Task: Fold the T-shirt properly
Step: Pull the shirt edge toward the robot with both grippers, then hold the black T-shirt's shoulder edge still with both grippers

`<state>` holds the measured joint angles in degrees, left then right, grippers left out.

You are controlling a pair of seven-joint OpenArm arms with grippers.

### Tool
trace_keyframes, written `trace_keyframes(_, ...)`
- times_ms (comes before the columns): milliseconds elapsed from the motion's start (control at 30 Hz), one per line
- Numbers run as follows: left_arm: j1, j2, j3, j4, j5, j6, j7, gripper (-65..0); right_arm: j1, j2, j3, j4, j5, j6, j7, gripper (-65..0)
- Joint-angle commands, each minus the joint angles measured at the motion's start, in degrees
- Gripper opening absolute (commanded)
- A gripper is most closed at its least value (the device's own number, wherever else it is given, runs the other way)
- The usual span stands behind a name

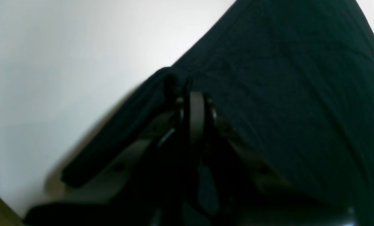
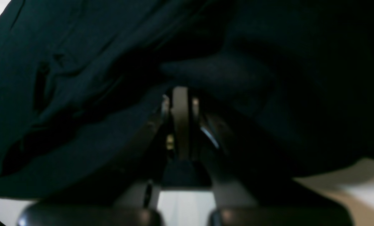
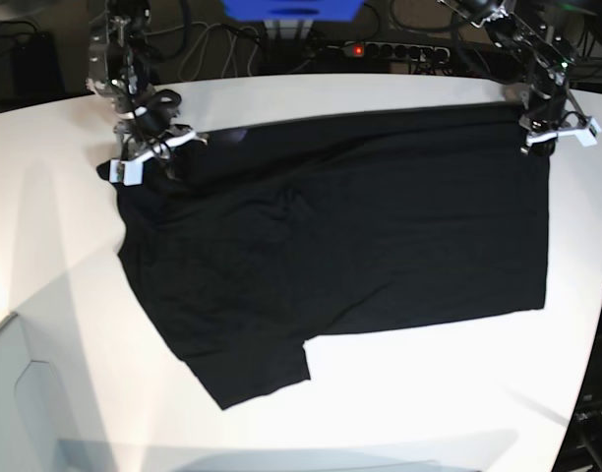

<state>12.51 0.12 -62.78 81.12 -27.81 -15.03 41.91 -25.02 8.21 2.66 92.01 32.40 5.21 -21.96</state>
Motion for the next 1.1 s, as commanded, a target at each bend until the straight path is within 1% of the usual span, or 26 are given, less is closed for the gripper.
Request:
trace_keyframes(0,1.0,0.9,0.5,-1.3,5.7,2.9,7.9,-65.0,-3.2,0.9,1.3,-1.9,-4.4,-4.6,-8.9,-65.0)
trace_keyframes(367,-1.0,-1.3,0.6,-1.5,5.8,3.3,7.8,-65.0,-7.8,1.1,3.1,-1.7,-4.4,-4.6,-8.9,-65.0)
trace_keyframes(500,-1.0,-1.4,0.6,-1.5,5.8,3.3,7.8,-65.0,-9.4,0.8,3.1,-1.5,-4.3,-4.6,-8.9,-65.0)
trace_keyframes(767,-0.9,-1.4,0.6,-1.5,5.8,3.3,7.8,-65.0,-12.7,0.3,3.0,2.5,-4.3,-4.6,-8.9,-65.0)
trace_keyframes(1067,-0.5,-1.0,0.6,-1.4,5.8,3.1,7.9,-65.0,-12.8,0.3,3.0,2.5,-4.3,-4.6,-8.9,-65.0)
